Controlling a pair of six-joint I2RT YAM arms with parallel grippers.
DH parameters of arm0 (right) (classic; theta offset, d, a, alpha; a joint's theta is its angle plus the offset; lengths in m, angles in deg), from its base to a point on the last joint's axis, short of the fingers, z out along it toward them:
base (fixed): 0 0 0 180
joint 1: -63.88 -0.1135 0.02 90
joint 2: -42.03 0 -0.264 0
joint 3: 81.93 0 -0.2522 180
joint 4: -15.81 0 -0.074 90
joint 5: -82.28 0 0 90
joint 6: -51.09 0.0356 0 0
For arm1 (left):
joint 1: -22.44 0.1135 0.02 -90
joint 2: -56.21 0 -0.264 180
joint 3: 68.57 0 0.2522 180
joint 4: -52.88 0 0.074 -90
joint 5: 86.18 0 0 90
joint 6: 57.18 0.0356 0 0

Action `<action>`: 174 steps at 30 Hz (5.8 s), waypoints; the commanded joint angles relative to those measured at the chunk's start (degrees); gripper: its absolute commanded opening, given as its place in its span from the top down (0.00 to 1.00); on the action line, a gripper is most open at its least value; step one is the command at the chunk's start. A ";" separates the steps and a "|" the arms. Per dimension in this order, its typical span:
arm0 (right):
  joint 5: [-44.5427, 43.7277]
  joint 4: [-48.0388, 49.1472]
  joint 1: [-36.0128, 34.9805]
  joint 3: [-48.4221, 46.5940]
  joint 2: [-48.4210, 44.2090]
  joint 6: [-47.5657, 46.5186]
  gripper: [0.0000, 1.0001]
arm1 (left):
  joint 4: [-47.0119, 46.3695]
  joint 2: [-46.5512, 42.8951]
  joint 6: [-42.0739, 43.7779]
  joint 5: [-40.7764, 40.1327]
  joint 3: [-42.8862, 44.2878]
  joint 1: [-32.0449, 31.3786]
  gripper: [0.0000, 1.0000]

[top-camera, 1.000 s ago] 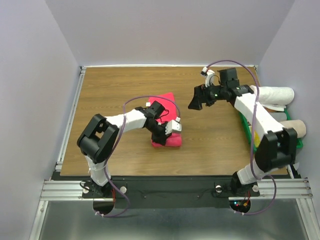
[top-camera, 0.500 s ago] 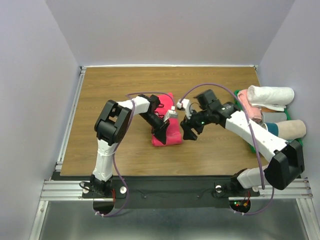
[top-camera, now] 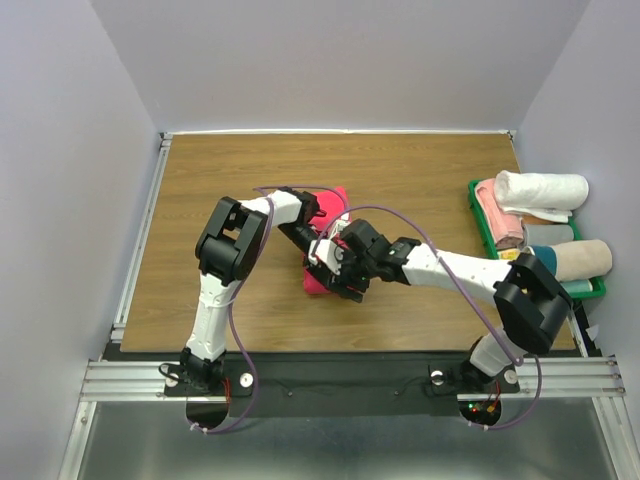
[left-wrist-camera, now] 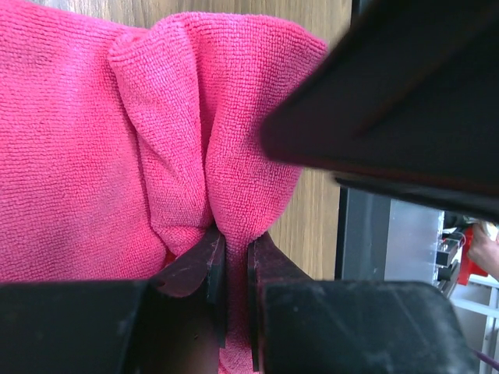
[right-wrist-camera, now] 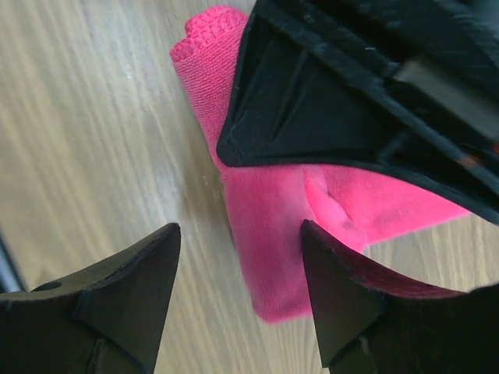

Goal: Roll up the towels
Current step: Roll the towel

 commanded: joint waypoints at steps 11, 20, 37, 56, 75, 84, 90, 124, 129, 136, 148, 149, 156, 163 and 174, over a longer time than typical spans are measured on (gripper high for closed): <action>0.10 11.86 -1.63 5.88 5.27 -2.95 0.88 | -0.85 -1.56 4.16 -12.14 -1.13 0.29 0.81; 10.90 4.67 -0.32 3.60 4.31 1.62 1.00 | -0.05 -13.34 5.74 -12.14 -6.75 1.08 0.52; 23.14 -3.34 5.75 -4.75 12.11 6.90 0.99 | -6.20 -22.84 1.18 -16.62 -10.19 20.31 0.34; 45.28 -16.87 15.06 -24.97 37.60 15.16 0.99 | -34.40 -75.40 2.32 -37.96 -46.47 -2.03 0.01; 45.64 -21.80 18.76 -32.18 49.74 14.37 0.99 | -66.75 -60.65 11.90 -56.61 -61.25 -23.53 0.18; 41.77 -22.24 19.37 -32.71 51.95 12.62 0.99 | -69.32 -54.15 13.13 -57.41 -62.22 -23.44 0.48; 41.07 -22.24 19.98 -32.62 46.86 11.73 0.73 | -53.19 -47.65 7.69 -51.71 -52.58 -22.83 0.64; 16.40 -18.74 21.23 -9.16 -13.27 -0.30 0.13 | 9.18 -0.18 15.24 -10.21 -3.78 -1.30 0.83; 6.19 -10.30 8.67 -5.21 -11.52 -2.59 0.16 | 9.18 3.42 15.85 -11.44 -1.93 -0.24 0.83; -3.58 -0.54 -3.12 -3.87 -4.23 -9.44 0.11 | 8.83 5.71 15.06 -12.14 -0.96 0.64 0.81; -1.30 7.81 -7.00 3.24 5.17 -10.95 0.28 | 9.09 7.47 14.53 -11.44 2.03 3.01 0.76; -1.30 8.17 -7.00 3.68 5.62 -10.85 0.35 | 9.09 7.47 14.53 -11.35 2.20 3.19 0.76; 1.86 8.96 -6.91 5.52 7.82 -6.46 0.98 | 6.98 2.83 13.56 -8.54 1.24 6.00 0.31; 10.55 4.49 -3.40 6.06 7.56 -2.24 0.99 | 6.98 -7.45 13.74 -12.22 2.02 13.99 0.13; 24.80 -8.07 4.86 -5.36 17.22 3.38 0.99 | -8.79 -26.66 10.93 -21.10 -5.40 28.41 0.10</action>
